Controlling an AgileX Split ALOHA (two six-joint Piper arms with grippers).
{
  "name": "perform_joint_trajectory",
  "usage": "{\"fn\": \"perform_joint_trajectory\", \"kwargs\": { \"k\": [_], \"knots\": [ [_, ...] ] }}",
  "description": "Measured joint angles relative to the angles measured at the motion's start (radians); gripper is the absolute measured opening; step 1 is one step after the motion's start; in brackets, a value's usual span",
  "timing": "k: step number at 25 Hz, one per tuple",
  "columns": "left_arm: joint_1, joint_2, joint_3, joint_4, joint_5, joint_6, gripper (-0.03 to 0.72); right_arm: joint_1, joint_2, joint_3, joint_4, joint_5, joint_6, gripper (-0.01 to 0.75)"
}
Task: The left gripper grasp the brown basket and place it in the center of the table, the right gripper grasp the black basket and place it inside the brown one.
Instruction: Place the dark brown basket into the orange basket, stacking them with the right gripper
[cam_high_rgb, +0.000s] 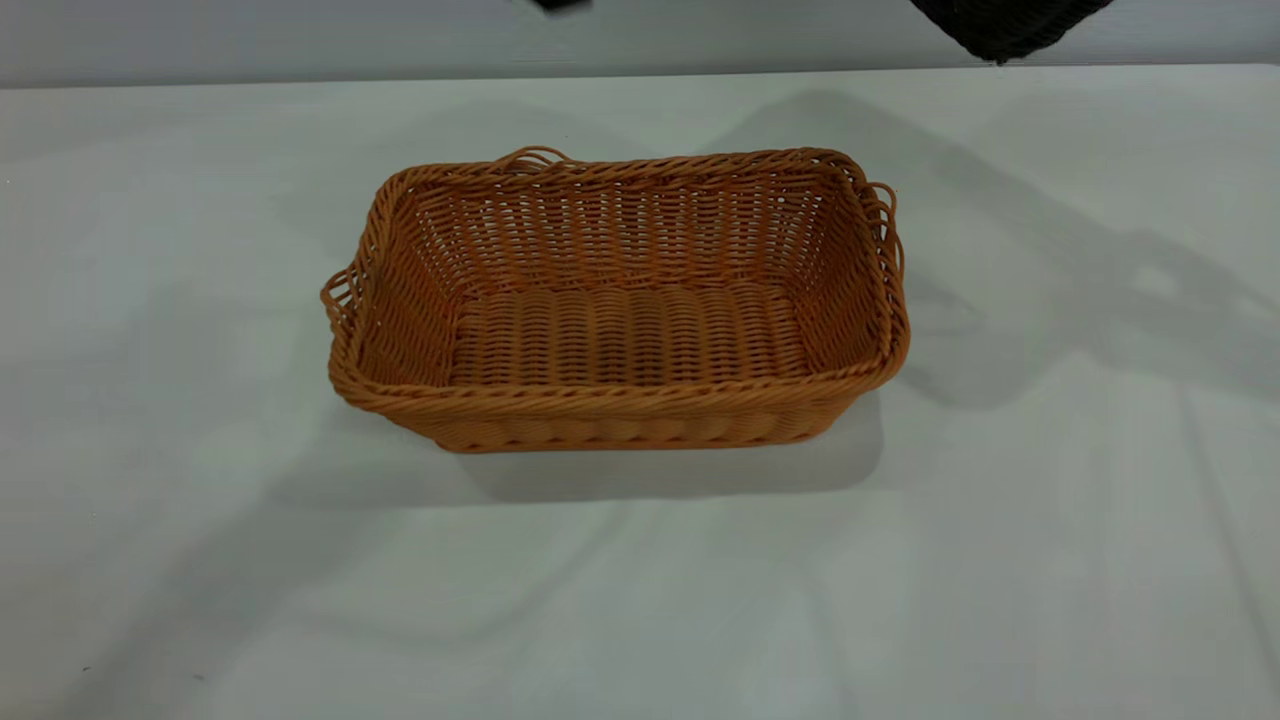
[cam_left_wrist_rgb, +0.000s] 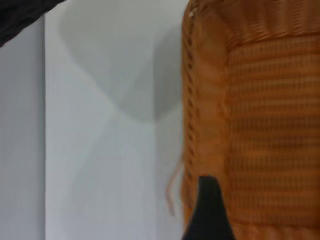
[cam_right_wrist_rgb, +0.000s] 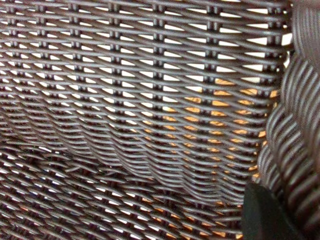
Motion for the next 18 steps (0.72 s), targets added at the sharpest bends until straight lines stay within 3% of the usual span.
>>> {"fn": "perform_joint_trajectory", "kwargs": {
  "k": [3, 6, 13, 15, 18],
  "knots": [
    [0.0, -0.132, 0.0, 0.003, 0.14, -0.045, 0.48, 0.019, 0.0, 0.0, -0.028, 0.005, -0.004, 0.09],
    [0.0, -0.273, 0.0, 0.003, 0.212, -0.075, 0.473, 0.094, 0.0, -0.002, -0.119, 0.004, -0.004, 0.09],
    [0.0, -0.456, 0.0, 0.003, 0.247, -0.143, 0.472, 0.386, 0.099, -0.132, -0.413, 0.023, 0.056, 0.091],
    [0.0, -0.474, 0.0, 0.003, 0.259, -0.155, 0.472, 0.438, 0.157, -0.19, -0.488, 0.026, 0.097, 0.091],
    [0.0, -0.477, 0.0, 0.003, 0.28, -0.177, 0.472, 0.459, 0.23, -0.257, -0.526, 0.027, 0.141, 0.092]
  ]
}}
